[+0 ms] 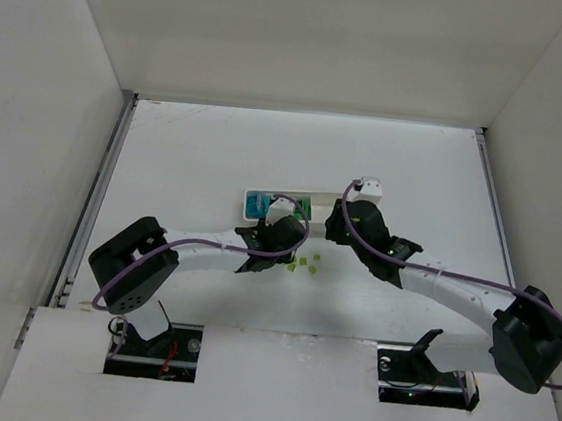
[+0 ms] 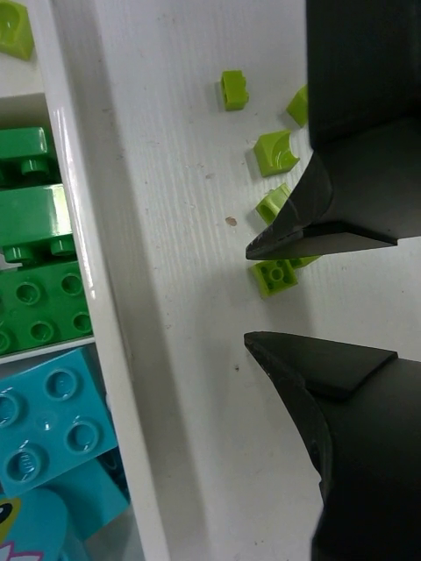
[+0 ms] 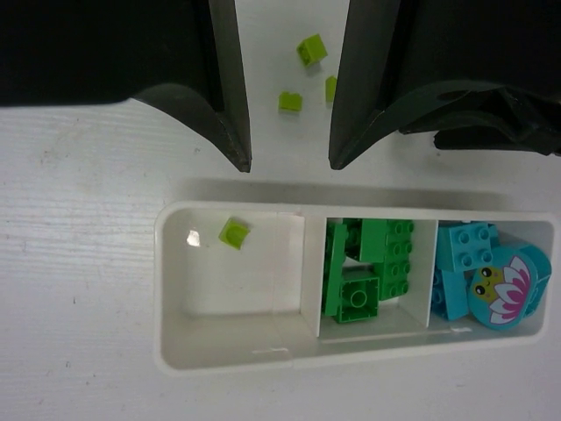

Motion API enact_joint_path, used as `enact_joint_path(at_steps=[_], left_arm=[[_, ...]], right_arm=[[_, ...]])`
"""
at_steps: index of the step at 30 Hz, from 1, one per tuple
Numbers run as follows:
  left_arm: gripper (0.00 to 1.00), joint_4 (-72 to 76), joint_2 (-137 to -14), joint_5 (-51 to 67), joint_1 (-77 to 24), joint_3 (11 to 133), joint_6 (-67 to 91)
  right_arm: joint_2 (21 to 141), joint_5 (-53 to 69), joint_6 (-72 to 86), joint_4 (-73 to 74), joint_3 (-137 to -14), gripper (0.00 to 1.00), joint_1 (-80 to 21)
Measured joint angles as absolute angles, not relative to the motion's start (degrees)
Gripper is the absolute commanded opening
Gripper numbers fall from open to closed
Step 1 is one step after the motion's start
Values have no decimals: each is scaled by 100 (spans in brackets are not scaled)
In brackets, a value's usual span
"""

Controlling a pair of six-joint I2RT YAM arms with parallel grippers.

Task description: Sort the legos into containers by color

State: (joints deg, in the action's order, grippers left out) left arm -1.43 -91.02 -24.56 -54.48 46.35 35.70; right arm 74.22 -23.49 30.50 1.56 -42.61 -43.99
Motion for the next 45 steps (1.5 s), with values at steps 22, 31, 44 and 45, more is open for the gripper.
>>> enact_joint_path(at_steps=[22,31,44,45], left_arm=[[12,-296,-9391,-2650,-5577,4777,3667],[13,-709,-8606,-2764,-5507,5564,3293],[17,-325,-10486,-1975,-4980,7728,2775],[18,-327,-10626,-1931,-4984,7789,2755]], right_arm=[[6709,-2311,3177,-121,-3706,47,-4377],[6125,-2285,3341,-222,-3173,46,-4084],[6045,-2370,3734,-451,-2523,46,-3948],[6016,-2373,3736,-471,-2482,46,-3942]])
